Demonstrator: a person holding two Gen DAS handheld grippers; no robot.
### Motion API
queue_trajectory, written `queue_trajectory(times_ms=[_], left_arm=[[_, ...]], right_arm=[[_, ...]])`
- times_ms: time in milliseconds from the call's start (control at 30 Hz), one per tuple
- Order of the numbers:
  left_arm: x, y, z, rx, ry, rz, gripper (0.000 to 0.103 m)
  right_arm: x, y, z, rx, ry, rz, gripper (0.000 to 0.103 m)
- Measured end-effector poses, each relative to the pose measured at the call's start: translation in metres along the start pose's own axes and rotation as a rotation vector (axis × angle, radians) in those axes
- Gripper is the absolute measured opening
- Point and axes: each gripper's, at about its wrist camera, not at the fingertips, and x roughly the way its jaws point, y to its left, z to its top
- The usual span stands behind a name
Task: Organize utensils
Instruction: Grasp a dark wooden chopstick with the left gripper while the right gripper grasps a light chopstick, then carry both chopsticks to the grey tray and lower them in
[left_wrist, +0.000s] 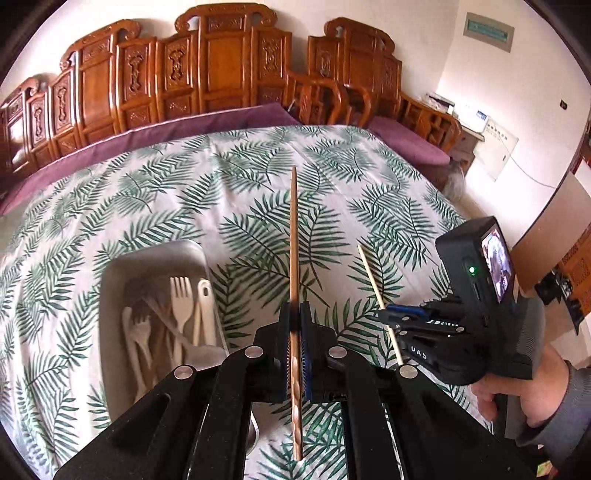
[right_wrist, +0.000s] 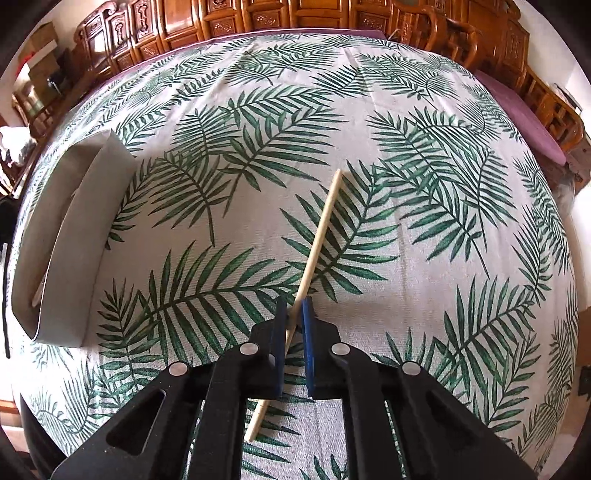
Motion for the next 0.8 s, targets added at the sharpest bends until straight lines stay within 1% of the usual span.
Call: queue_trajectory(times_ms=[133, 333, 567, 800], left_arm=[[-0.012, 0.01, -0.001, -0.012, -0.021, 0.012, 0.004], [-0.027, 0.038, -0.007, -0.046, -0.041, 0.042, 0.004], [-0.028, 0.077, -0.019, -0.104, -0.024, 0.084, 0.004], [-0.022, 0.098, -0.03, -0.134, 0.002, 0.108, 0.004]], right_arm=[[-0.002, -0.002, -0.002, 0.005, 0.01, 0.0, 0.006], [-0.021, 0.009, -0.007, -0.021, -0.027, 0.011, 0.006], [-0.051, 0.039, -0.001, -0.077, -0.093, 0.063, 0.006], [-0.073, 0.071, 0.009, -0.126, -0.138, 0.12, 0.006]])
